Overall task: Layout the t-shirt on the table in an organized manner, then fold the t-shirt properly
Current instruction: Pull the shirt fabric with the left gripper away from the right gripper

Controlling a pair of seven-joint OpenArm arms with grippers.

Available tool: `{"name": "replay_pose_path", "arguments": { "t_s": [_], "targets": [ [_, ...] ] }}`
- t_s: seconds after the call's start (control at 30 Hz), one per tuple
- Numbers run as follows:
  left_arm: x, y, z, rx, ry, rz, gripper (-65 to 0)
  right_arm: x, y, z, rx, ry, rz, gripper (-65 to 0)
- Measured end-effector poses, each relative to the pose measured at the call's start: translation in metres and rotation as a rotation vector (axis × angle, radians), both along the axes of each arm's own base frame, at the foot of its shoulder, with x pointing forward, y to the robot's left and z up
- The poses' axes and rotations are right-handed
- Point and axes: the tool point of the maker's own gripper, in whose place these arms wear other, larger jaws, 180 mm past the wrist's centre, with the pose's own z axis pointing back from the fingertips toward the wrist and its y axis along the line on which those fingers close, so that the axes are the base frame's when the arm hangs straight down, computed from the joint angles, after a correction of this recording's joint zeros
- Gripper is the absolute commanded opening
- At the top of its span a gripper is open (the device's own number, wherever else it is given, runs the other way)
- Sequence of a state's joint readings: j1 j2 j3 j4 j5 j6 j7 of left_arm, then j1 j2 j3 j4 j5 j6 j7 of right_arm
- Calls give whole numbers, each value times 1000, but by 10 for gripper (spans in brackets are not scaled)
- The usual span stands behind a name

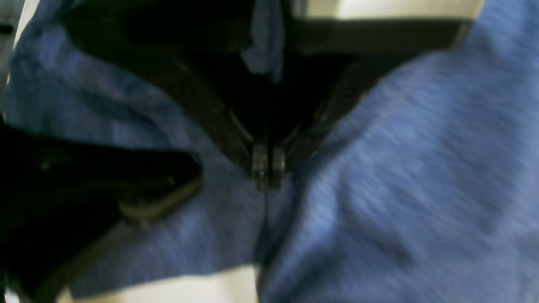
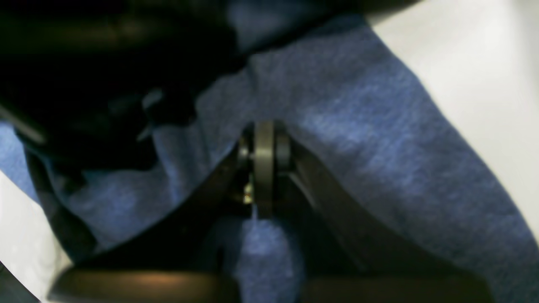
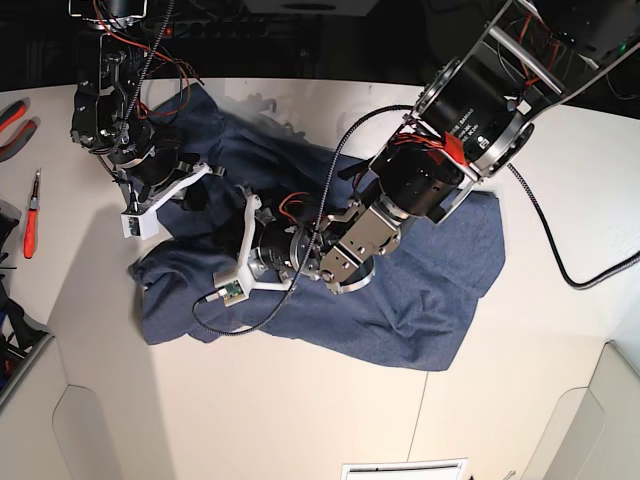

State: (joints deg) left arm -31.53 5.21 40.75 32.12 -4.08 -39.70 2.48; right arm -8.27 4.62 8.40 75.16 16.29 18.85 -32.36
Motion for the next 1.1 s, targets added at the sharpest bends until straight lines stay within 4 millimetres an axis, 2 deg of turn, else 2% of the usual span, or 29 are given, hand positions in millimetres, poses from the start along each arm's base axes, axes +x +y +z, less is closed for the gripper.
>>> {"name": "replay_pose_path", "arguments": {
  "t_s": [0.07, 0.1, 0.23, 0.33, 0.43, 0.57, 0.63, 0.7, 0.8, 0.97, 1.1],
  "targets": [
    [-2, 1, -3, 16, -8, -12, -650, 0, 0, 0, 0, 0, 0, -650],
    [4, 4, -5, 36, -39, 12, -650, 0, 0, 0, 0, 0, 0, -650],
    [58, 29, 1, 152, -271, 224, -650, -1, 0, 0, 0, 2, 0, -650],
    [96, 60, 15, 239, -425, 357, -650, -2, 0, -1, 0, 3, -1, -650],
    [134, 94, 43, 298, -568, 486, -650, -5, 0, -2, 3, 4, -4, -650],
    [188, 150, 103, 339, -756, 722, -650, -9, 1, -2, 10, 2, -2, -650],
    [208, 182, 133, 310, -784, 853, -650, -9, 1, -2, 10, 0, -3, -650],
    [222, 210, 152, 257, -767, 962, -650, -10, 1, -3, 10, 1, -3, -650],
    [227, 240, 150, 183, -656, 1032, -650, -10, 1, -3, 10, 1, -3, -650],
    [212, 263, 117, 106, -490, 1046, -650, -9, -1, 5, -23, -5, 21, -650],
    [197, 284, 92, 145, -458, 1052, -650, 0, -6, 34, -93, -34, 51, -650]
  ]
}}
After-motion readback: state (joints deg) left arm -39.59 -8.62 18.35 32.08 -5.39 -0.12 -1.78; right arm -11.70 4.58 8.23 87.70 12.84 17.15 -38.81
